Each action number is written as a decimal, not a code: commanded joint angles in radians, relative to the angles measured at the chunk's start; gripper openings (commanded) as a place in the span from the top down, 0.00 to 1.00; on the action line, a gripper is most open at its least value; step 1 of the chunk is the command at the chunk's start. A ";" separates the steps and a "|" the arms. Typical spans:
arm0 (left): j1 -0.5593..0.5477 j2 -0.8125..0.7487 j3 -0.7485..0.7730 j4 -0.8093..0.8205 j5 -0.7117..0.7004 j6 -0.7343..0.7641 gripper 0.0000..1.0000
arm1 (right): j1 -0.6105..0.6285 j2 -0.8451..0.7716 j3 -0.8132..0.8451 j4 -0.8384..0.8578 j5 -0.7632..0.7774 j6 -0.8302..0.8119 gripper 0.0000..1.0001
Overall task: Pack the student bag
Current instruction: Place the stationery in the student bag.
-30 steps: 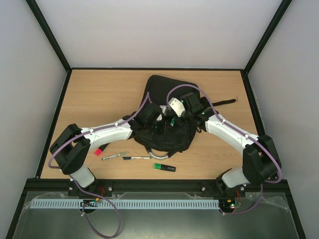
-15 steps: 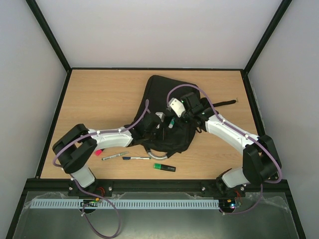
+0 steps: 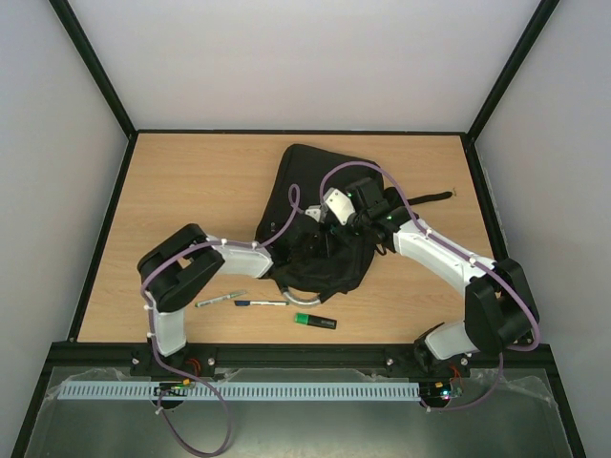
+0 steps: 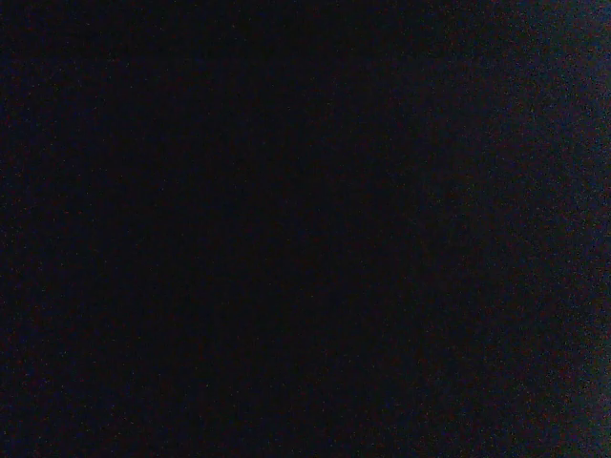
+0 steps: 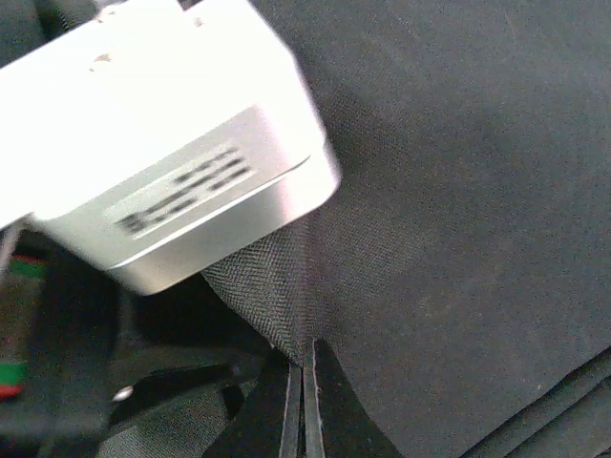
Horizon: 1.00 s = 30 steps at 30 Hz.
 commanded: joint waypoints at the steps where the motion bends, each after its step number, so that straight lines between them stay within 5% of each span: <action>1: 0.014 0.080 0.044 0.184 -0.093 -0.051 0.98 | 0.004 -0.034 -0.021 -0.009 -0.038 0.015 0.99; 6: 0.023 0.095 0.047 0.226 -0.044 -0.048 0.98 | 0.001 -0.031 -0.042 0.003 -0.017 0.004 0.99; 16: -0.028 -0.150 -0.167 0.180 -0.037 -0.003 0.94 | -0.042 -0.008 -0.054 0.029 0.004 -0.008 0.99; 21: -0.076 -0.323 -0.292 0.145 0.014 0.046 0.58 | -0.065 -0.014 -0.054 0.013 -0.005 0.000 0.99; 23: -0.100 -0.406 -0.315 0.077 -0.027 0.067 0.05 | -0.069 -0.024 -0.062 0.011 -0.013 0.005 0.99; 30: -0.160 -0.608 -0.230 -0.329 -0.081 0.192 0.01 | -0.082 -0.056 -0.087 0.026 -0.035 0.003 0.99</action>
